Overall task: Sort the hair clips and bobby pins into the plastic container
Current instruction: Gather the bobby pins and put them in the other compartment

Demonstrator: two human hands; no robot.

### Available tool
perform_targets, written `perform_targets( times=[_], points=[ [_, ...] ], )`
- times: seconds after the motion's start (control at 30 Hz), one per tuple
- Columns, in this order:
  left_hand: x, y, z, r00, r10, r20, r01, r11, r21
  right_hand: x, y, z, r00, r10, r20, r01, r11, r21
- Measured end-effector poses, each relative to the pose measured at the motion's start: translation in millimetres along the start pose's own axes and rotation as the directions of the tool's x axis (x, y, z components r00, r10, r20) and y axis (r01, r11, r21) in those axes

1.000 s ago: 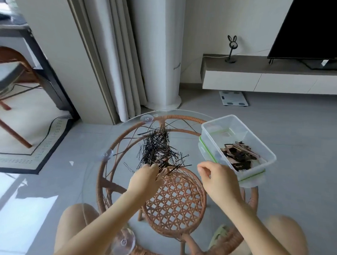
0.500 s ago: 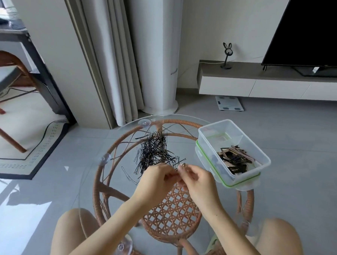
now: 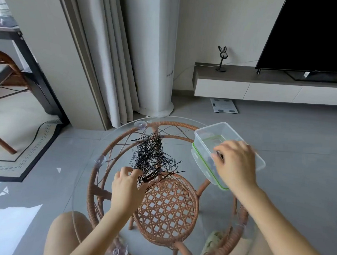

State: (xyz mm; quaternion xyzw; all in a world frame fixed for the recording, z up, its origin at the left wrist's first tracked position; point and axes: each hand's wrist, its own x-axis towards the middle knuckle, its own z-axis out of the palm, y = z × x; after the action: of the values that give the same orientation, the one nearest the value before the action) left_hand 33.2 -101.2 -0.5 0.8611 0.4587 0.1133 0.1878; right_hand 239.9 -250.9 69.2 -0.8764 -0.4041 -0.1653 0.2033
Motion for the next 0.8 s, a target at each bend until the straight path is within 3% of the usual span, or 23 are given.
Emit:
perform_targets(
  times=[0.13, 0.2, 0.37, 0.53, 0.67, 0.8],
  points=[
    [-6.3, -9.4, 9.7, 0.999, 0.006, 0.038, -0.005, 1.000, -0.016, -18.0, -64.1, 48.7, 0.923, -0.134, 0.361, 0.057, 0.975, 0.216],
    [-8.3, -10.4, 13.2, 1.000, 0.027, 0.013, -0.027, 0.999, -0.045, -20.6, -82.9, 74.9, 0.901, -0.117, 0.418, 0.033, 0.979, 0.203],
    [-11.1, -13.0, 18.5, 0.994, 0.095, -0.054, -0.100, 0.990, -0.096, -14.1, -105.0, 103.7, 0.893, 0.045, 0.448, -0.081, 0.995, 0.060],
    [-11.1, -14.1, 20.1, 0.987, 0.135, -0.090, -0.145, 0.983, -0.116, -4.1, -112.9, 118.0, 0.839, 0.199, 0.506, -0.264, 0.963, 0.059],
    [-9.5, -17.0, 19.6, 0.989, 0.105, -0.100, -0.121, 0.979, -0.167, -3.2, -106.1, 109.5, 0.849, 0.198, 0.490, -0.301, 0.943, 0.142],
    [-8.3, -17.3, 16.5, 0.990, 0.086, -0.111, -0.107, 0.972, -0.207, 3.3, -98.3, 84.6, 0.927, 0.074, 0.368, -0.177, 0.950, 0.256]
  ],
)
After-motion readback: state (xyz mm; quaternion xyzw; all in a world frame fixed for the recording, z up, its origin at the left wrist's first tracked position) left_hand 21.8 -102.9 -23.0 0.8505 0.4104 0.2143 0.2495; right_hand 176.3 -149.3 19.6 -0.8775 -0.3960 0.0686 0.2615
